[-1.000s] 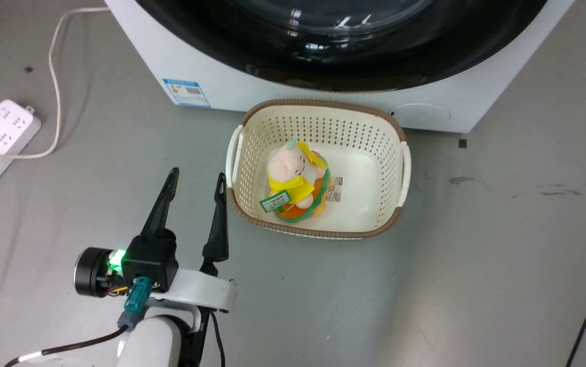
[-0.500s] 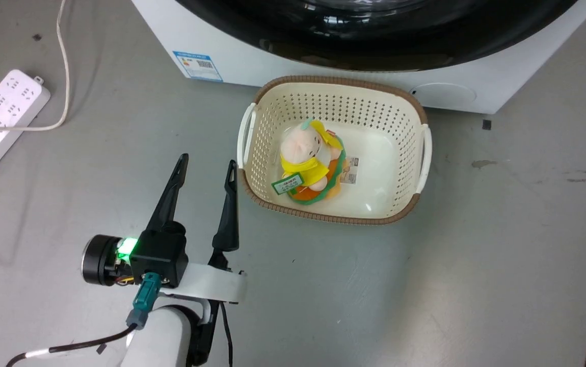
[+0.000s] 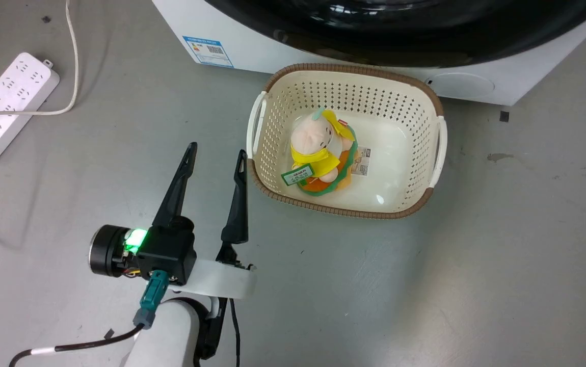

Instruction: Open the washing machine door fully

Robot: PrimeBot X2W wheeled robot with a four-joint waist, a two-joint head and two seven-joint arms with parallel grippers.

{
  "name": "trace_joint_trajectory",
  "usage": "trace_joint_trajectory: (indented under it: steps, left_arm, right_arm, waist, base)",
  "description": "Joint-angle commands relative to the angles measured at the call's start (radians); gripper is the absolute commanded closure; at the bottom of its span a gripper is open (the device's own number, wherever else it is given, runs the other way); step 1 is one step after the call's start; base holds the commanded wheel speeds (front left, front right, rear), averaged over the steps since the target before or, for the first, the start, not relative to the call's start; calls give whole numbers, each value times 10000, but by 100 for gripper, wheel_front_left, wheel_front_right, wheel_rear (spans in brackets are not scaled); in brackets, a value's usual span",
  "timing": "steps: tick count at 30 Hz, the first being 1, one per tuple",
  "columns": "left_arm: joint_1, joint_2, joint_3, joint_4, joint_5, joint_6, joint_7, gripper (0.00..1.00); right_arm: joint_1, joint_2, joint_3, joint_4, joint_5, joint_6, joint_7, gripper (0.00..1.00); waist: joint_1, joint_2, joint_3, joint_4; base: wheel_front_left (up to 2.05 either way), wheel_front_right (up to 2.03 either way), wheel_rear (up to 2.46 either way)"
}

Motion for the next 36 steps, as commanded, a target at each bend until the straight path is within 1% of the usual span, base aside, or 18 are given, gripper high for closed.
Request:
trace_joint_trajectory:
  steps: [1, 6, 12, 15, 20, 25, 31, 36]
  left_arm:
    - [-207, 8, -78, 3, -33, 75, -115, 0]
    - [-255, 8, -107, 20, -17, 115, -221, 0]
    - [-68, 8, -55, 102, 20, 101, -222, 0]
    - [96, 8, -21, 196, 27, 79, -222, 0]
    - [452, 8, 106, 312, -15, 46, -222, 0]
    - [862, 8, 58, 488, 0, -98, -222, 0]
    - [1453, 7, -213, 760, -61, -159, -222, 0]
    - [1905, 7, -399, 906, -126, -157, -222, 0]
  right_arm:
    - [-372, 189, -106, 445, 250, 14, 400, 100]
    - [-532, 155, -235, 1011, 482, 14, 1159, 100]
    - [462, 238, -53, 938, 328, 14, 1401, 100]
    - [1105, 394, -9, 735, 352, 14, 1482, 100]
    - [2143, 814, 17, 340, 495, 14, 1778, 100]
    - [3138, 1370, 55, -196, 696, 14, 2303, 100]
    - [4535, 2183, 215, -1164, 916, 14, 3104, 100]
    - [5668, 2591, 365, -2030, 1261, 14, 3838, 100]
  waist:
    - [0, -1, 31, 27]
    - [0, -1, 17, 63]
    - [0, -1, -504, -15]
    - [0, -1, -884, -86]
    - [0, -1, -1517, -236]
    - [0, -1, -2137, -334]
    - [0, -1, -2846, -359]
    - [0, -1, -3345, -293]
  base:
    - [0, 0, 0]
    - [0, 0, 0]
    - [0, 0, 0]
    - [0, 0, 0]
    - [0, 0, 0]
    - [0, 0, 0]
    - [0, 0, 0]
    - [0, 0, 0]
